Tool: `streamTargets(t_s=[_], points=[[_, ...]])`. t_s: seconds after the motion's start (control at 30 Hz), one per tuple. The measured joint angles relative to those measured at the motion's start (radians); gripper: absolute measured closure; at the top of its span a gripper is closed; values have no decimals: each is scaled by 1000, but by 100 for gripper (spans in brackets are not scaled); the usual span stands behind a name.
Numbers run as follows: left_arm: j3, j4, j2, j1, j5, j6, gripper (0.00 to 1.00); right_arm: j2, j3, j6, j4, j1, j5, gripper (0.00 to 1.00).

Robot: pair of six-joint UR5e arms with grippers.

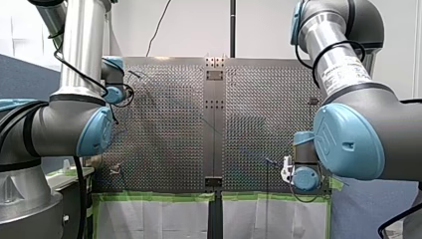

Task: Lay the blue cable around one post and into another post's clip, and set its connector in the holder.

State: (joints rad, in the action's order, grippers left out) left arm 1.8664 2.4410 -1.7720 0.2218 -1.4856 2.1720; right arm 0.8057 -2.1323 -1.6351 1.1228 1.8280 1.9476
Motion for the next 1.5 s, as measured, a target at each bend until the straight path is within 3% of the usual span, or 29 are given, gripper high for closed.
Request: streamTargets(t_s=[0.13, 0.3, 0.5, 0.7, 0.93, 1.07, 1.37, 1.5], points=[[0, 0, 0, 2, 0, 0, 19, -35, -21, -1, 27, -2, -8, 100], [0, 2, 0, 2, 1, 0, 19, -77, -4, -8, 44, -6, -41, 100], [0, 5, 0, 0, 2, 0, 19, -124, 35, -42, 83, -17, -87, 100], [0, 6, 0, -6, 2, 1, 19, -178, 87, -95, 118, -39, -140, 100], [0, 10, 0, -11, 1, -1, 19, -243, 148, -152, 140, -95, -205, 100], [0, 12, 0, -14, 1, -1, 19, -265, 150, -157, 159, -130, -240, 100], [0, 17, 0, -26, -9, -7, 19, -269, 129, -158, 190, -201, -312, 100], [0, 23, 1, -32, -10, -9, 19, -262, 105, -150, 219, -230, -342, 100]])
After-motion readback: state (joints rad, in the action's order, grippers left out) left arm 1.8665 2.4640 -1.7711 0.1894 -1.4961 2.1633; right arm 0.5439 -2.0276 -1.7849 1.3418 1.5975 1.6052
